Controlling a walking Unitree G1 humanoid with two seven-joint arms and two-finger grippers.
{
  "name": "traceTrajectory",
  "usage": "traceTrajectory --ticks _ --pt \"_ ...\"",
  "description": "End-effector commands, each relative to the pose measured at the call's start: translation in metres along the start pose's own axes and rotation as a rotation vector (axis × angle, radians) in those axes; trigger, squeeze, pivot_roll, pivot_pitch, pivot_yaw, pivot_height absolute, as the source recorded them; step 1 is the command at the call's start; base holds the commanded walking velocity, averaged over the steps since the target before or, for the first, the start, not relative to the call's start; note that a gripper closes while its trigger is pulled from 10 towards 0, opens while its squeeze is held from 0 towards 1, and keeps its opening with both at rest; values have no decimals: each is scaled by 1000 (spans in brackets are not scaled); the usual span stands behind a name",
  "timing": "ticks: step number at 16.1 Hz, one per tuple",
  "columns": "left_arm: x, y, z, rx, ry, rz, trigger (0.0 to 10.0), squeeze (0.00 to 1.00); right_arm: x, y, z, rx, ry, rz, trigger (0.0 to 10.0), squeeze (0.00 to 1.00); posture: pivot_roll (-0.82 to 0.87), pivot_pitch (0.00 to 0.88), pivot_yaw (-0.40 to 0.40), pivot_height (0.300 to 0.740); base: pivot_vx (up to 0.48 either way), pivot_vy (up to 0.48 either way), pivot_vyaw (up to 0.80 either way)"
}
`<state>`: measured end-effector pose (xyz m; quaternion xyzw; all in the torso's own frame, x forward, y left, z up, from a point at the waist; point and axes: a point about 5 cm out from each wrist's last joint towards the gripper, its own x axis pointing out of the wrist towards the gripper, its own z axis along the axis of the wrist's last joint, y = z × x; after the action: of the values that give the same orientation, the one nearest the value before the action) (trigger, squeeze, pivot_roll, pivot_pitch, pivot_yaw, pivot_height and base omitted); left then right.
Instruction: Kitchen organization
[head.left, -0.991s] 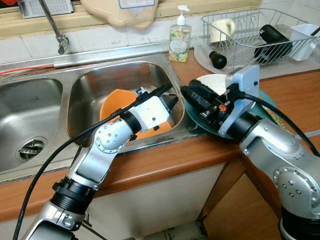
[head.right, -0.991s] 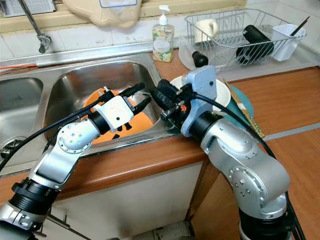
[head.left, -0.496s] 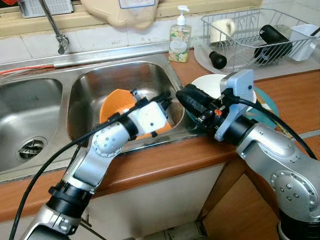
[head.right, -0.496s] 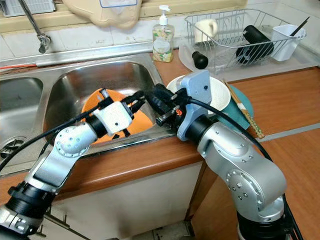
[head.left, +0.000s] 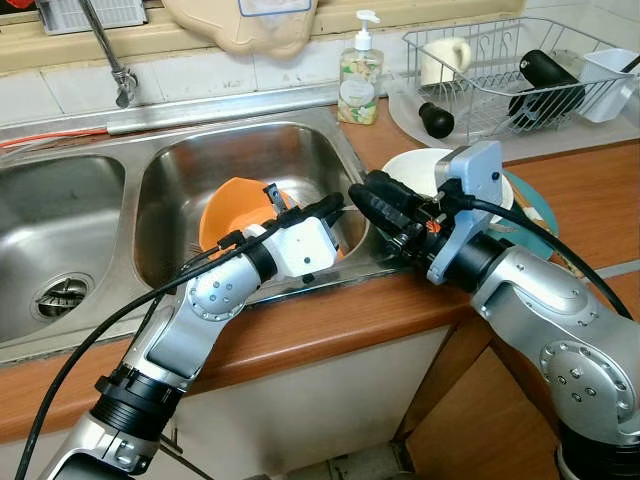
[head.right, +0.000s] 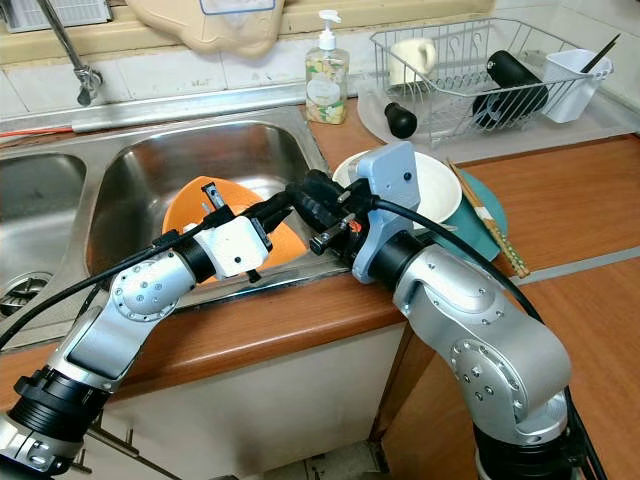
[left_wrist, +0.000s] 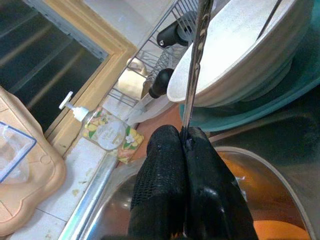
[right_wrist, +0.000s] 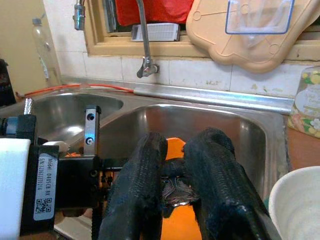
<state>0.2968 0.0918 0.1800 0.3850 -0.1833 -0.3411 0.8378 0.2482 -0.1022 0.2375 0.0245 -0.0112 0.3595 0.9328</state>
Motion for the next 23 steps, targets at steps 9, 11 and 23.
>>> traceTrajectory --ticks 9,11,23 --pt "-16 35 -37 62 208 124 0 0 0 2 4 -35 -35 -22 10000 0 -193 0 74 740 0 0 0" --pt "-18 44 -56 77 314 115 0 0 -2 3 1 -42 -13 -22 10000 0 -201 0 82 740 0 0 0" --pt "-32 27 -124 -52 798 -103 10000 1000 -2 1 1 -66 7 -27 10000 0 -209 0 84 740 0 0 0"
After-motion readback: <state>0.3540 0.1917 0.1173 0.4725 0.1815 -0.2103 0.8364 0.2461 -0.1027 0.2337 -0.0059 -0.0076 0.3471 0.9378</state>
